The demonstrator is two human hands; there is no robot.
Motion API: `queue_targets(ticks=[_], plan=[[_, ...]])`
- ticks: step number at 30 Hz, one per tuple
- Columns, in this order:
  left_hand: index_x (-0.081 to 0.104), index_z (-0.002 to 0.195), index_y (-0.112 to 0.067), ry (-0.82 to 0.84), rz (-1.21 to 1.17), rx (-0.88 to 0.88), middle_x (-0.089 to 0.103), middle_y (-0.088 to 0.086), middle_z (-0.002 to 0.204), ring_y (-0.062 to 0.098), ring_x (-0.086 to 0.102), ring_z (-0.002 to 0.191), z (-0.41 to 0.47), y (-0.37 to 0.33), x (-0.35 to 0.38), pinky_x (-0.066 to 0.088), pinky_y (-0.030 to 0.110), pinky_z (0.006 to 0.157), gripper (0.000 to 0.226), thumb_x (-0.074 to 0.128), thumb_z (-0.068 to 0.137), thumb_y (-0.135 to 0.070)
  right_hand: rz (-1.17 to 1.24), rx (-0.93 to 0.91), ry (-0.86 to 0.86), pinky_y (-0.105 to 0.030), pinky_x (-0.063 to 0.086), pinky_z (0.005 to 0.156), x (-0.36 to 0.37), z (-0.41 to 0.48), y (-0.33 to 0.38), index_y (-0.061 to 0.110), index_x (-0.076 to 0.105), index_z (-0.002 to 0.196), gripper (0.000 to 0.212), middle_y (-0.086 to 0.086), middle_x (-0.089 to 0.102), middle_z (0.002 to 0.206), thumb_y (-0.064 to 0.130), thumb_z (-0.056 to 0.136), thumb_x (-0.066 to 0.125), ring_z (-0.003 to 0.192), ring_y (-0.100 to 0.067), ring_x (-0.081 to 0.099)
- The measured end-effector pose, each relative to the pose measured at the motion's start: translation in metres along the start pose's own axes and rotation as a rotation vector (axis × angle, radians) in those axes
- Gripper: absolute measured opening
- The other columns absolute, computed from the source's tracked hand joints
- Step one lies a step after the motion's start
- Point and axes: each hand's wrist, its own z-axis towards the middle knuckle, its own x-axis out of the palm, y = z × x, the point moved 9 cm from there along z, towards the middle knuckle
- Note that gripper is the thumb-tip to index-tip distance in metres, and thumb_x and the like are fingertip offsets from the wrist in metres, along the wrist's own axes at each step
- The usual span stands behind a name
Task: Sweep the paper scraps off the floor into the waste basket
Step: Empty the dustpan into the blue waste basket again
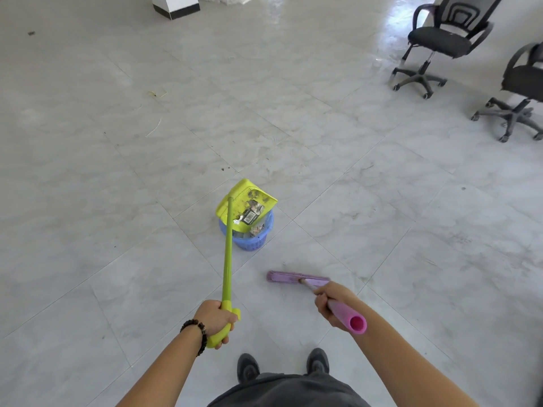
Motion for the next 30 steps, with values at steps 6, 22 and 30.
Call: queue_targets(ticks=[6,22,30], plan=[[0.065,0.086,0.002,0.029,-0.082,0.003,0.053,0.012,0.068,0.023,0.050,0.043,0.005,-0.019,0.001,0.034,0.021,0.038,0.006,0.061,0.088,-0.002,-0.121,-0.061,0.018,-0.012,0.031,0.027,-0.025,-0.040,0.006,0.007,0.047,0.079,0.018,-0.001,0.041,0.055,0.000,0.095,0.048,0.028,-0.004,0.035],[0.063,0.096,-0.001,0.040,-0.286,0.062,0.052,0.008,0.067,0.017,0.049,0.039,-0.007,-0.081,0.007,0.033,0.019,0.032,0.008,0.059,0.093,-0.008,-0.403,-0.373,0.203,-0.017,0.026,0.032,-0.004,-0.071,0.022,0.009,0.049,0.088,0.013,-0.002,0.041,0.060,-0.003,0.090,0.047,0.039,-0.009,0.029],[0.063,0.085,0.000,-0.035,-0.276,0.033,0.053,0.010,0.065,0.020,0.048,0.045,-0.016,-0.071,0.004,0.033,0.017,0.036,0.008,0.060,0.092,-0.005,-0.713,-0.416,0.090,-0.021,0.033,0.037,0.020,-0.056,0.011,-0.009,0.052,0.111,0.029,-0.005,0.044,0.064,0.001,0.085,0.044,0.042,-0.011,0.036]])
